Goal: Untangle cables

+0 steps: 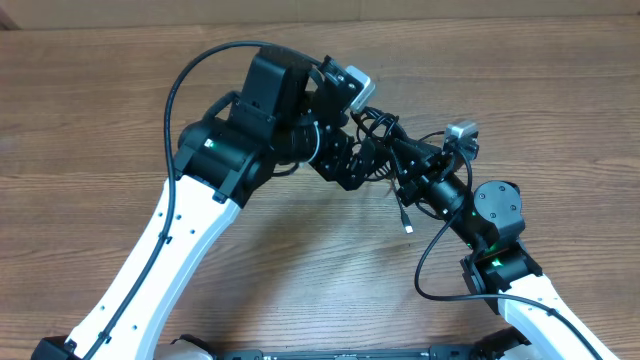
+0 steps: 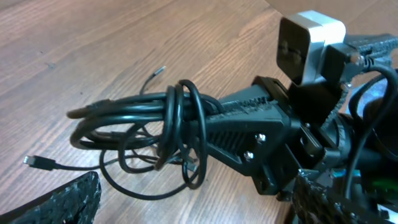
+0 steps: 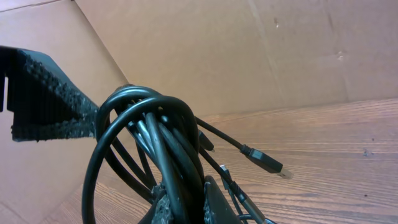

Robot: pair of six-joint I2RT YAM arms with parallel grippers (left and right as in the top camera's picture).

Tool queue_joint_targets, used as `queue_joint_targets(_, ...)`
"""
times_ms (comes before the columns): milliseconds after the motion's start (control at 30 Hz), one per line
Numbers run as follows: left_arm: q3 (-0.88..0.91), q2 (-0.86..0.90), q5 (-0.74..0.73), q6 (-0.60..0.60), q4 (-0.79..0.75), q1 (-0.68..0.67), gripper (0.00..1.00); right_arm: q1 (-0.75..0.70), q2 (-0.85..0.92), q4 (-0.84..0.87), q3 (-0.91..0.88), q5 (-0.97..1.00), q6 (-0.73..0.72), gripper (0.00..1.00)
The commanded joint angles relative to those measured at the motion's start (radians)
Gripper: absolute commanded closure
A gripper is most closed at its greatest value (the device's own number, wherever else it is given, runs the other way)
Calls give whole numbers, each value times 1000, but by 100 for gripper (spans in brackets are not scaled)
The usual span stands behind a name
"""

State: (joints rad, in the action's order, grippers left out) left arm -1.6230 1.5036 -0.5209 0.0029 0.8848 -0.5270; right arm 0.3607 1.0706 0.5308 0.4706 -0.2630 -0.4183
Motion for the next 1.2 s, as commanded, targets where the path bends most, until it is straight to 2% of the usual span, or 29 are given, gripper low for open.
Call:
queue_joint_targets(0,-23,18,-31,24,16,-6,3,4,-14,12,8,-4,-1,93)
queue_joint_targets(233,-23,34,-31,28,34,-6,9,4,-14,12,8,-3,-1,93)
queue_joint_targets(333,-23,44,-52,66,27,-7,7,4,-14,12,8,-4,-1,93)
queue_joint_targets(433,-23,62,-68,89,19,-8,0,4,-14,12,8,-4,-1,93)
queue_joint_targets(933,-23,137,-160,87,-67,-11,0,4,-14,12,8,-4,-1,93)
queue_joint_targets(1167,-23,137,-126,83,-70,-10,0,4,-14,12,8,-4,-1,93)
